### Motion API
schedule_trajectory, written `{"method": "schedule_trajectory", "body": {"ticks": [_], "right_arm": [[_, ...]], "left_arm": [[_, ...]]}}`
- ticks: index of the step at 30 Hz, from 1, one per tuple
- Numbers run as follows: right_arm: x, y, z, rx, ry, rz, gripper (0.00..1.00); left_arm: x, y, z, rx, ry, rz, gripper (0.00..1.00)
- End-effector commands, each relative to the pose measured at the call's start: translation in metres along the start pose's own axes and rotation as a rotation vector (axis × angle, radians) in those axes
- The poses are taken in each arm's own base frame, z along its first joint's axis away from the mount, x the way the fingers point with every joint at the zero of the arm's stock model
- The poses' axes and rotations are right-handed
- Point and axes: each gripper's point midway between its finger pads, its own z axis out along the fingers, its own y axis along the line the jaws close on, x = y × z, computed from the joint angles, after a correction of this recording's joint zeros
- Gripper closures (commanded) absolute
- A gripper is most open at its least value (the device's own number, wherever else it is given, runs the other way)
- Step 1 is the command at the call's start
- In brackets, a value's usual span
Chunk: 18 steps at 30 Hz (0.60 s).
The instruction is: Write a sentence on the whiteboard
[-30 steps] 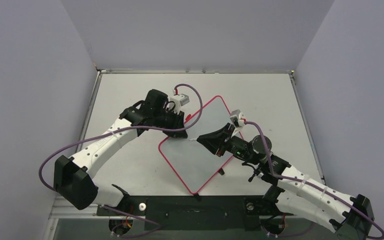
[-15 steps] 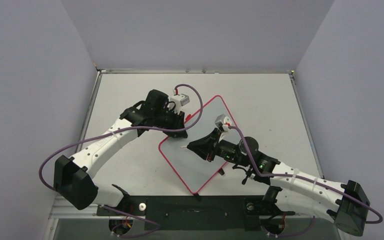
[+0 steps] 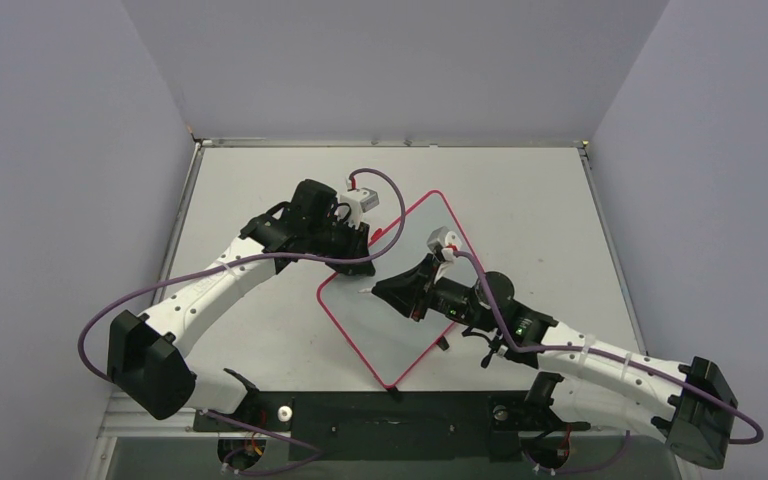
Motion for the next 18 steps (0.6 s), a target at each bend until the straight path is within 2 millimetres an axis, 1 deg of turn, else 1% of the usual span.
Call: {"method": "schedule_trajectory", "body": {"ticks": [1, 10, 18], "right_arm": [[-0.038, 0.014, 0.008, -0.036, -0.109, -0.042, 1.00], [-0.035, 0.007, 0.013, -0.009, -0.100, -0.042, 1.00], [-0.026, 0.000, 0.016, 0.010, -0.081, -0.043, 1.00]], "left_arm": [[0.015, 0.055, 0.005, -0.252, 0.054, 0.125, 1.00], [0.016, 0.056, 0.005, -0.254, 0.056, 0.125, 1.00], [0.016, 0.056, 0.005, -0.256, 0.054, 0.125, 1.00]]}}
